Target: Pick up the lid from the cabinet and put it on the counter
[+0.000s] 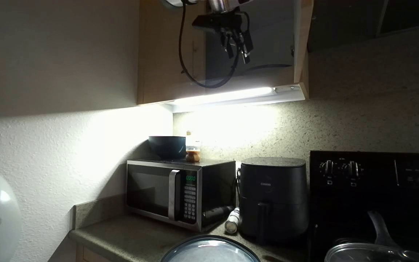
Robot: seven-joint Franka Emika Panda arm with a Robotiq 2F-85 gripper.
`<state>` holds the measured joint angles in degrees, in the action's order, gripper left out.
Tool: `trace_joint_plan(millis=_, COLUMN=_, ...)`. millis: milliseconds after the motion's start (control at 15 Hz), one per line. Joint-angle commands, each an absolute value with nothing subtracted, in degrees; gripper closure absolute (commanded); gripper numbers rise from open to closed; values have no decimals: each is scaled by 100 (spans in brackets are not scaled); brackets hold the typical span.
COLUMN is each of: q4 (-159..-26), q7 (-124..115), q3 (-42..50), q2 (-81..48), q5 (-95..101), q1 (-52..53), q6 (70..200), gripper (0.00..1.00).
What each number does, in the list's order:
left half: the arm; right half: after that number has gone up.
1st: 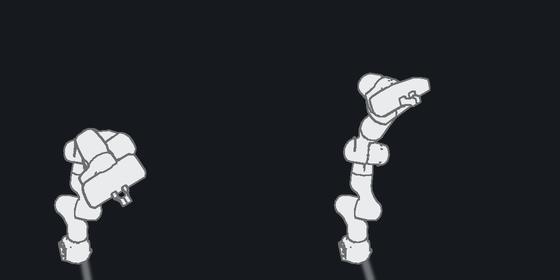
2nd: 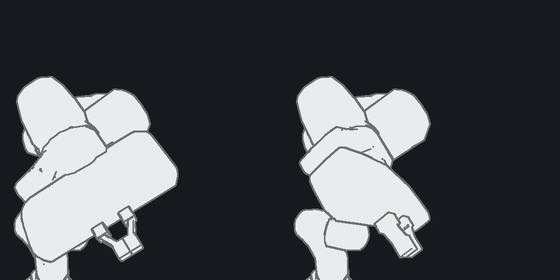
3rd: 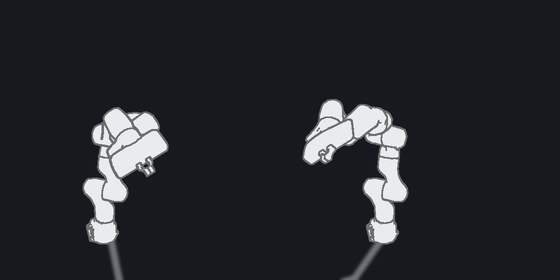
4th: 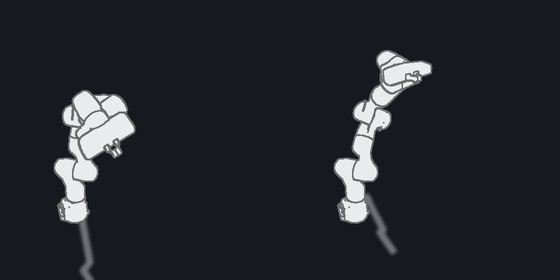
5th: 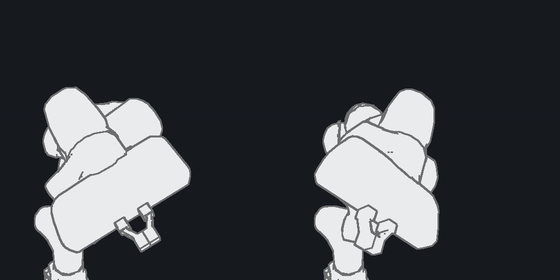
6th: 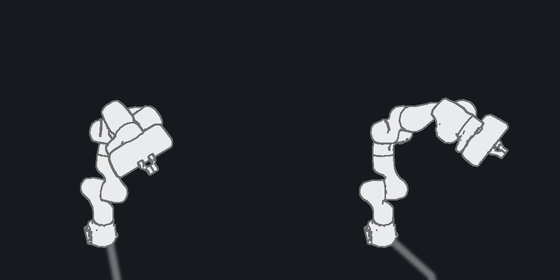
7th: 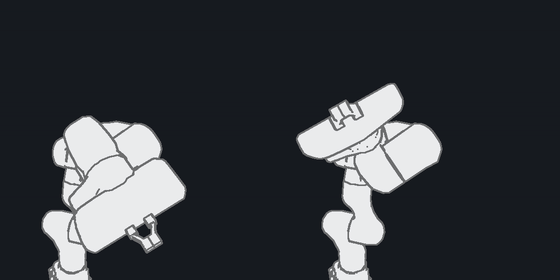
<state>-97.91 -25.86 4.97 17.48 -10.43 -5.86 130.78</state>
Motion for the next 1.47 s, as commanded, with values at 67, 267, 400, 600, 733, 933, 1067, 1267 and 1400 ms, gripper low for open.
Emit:
trace_joint_plan(millis=67, q4=-9751, q7=-2563, q3=460, q2=1718, q5=-1071, q1=-638, q6=13052, gripper=0)
trace_joint_plan(millis=267, q4=-9835, q7=-2705, q3=585, q2=1735, q5=-1826, q1=-468, q6=13315, gripper=0)
trace_joint_plan(millis=400, q4=-9967, q7=-2968, q3=504, q2=1754, q5=-2193, q1=-471, q6=13539, gripper=0)
trace_joint_plan(millis=600, q4=-10155, q7=-3470, q3=395, q2=1756, q5=-2616, q1=-479, q6=13928, gripper=0)
trace_joint_plan(millis=733, q4=-10338, q7=-4021, q3=284, q2=1766, q5=-2670, q1=-523, q6=14163, gripper=0)
trace_joint_plan(millis=933, q4=-10680, q7=-5091, q3=22, q2=1806, q5=-2317, q1=-677, q6=14825, gripper=0)
trace_joint_plan(millis=1067, q4=-10468, q7=-4713, q3=200, q2=1687, q5=-2399, q1=-502, q6=14590, gripper=0)
trace_joint_plan(millis=1267, q4=-10520, q7=-4903, q3=195, q2=1671, q5=-2426, q1=-553, q6=14795, gripper=0)
trace_joint_plan(millis=1400, q4=-10494, q7=-4960, q3=260, q2=1682, q5=-2413, q1=-599, q6=14740, gripper=0)
